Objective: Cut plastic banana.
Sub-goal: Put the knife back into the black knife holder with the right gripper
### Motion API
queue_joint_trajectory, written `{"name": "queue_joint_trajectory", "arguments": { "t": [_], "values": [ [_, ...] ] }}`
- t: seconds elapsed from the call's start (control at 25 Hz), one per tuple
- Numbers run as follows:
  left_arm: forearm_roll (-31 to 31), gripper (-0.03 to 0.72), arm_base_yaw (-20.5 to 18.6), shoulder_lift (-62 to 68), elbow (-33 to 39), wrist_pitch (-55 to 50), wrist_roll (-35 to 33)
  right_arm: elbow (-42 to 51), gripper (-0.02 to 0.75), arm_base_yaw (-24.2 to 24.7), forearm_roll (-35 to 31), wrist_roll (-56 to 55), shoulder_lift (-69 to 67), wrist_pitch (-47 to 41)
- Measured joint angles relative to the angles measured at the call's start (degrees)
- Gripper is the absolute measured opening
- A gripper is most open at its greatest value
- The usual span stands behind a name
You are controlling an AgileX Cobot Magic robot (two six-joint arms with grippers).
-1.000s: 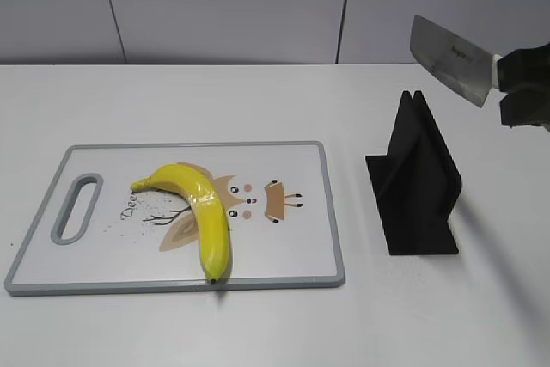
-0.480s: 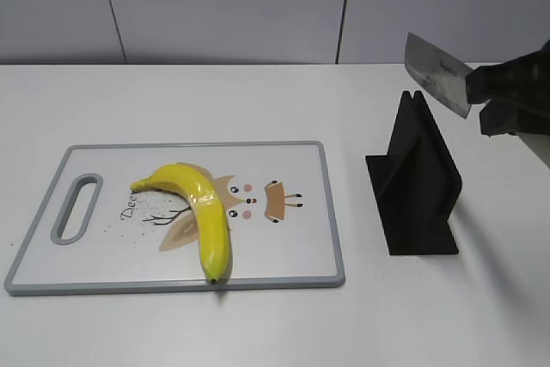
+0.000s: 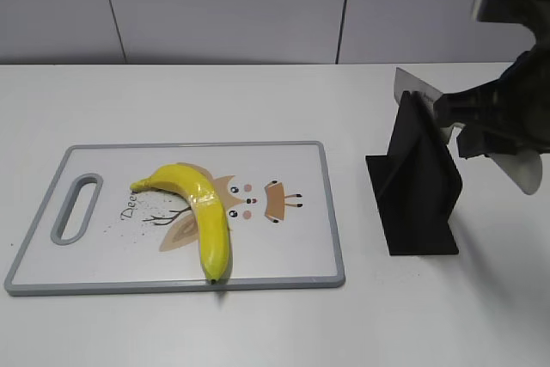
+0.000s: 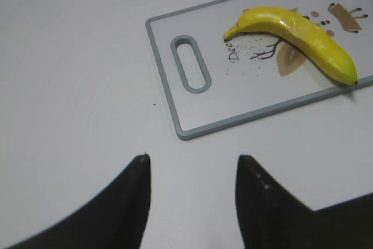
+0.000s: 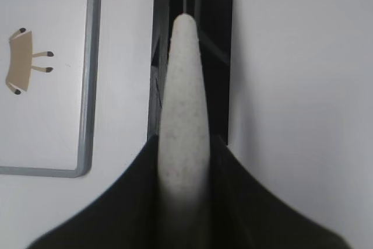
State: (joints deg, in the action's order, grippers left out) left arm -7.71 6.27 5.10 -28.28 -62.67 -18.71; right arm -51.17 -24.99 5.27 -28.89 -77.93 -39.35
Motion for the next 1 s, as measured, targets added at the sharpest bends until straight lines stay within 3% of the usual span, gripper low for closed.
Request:
{"name": "queue_joint_trajectory", "arguments": {
  "t": [0.56,0.68,0.84,1.0],
  "values": [
    [-0.1,0.460,0.0,-5.4,0.0,-0.1,0.0,0.0,0.195,0.0,-1.4,0.0,-3.1,0.1],
    [-0.1,0.458,0.0,-5.4,0.0,-0.1,0.0,0.0,0.319,0.0,-1.9,0.0,-3.4,-0.6],
    [-0.1,0.456,0.0,-5.4,0.0,-0.1,0.0,0.0,0.578,0.0,-2.0,0.0,-3.5,-0.9],
    [-0.1,0.455,0.0,-5.4,0.0,-0.1,0.0,0.0,0.647,0.0,-2.0,0.8,-3.1,-1.5]
  ]
}}
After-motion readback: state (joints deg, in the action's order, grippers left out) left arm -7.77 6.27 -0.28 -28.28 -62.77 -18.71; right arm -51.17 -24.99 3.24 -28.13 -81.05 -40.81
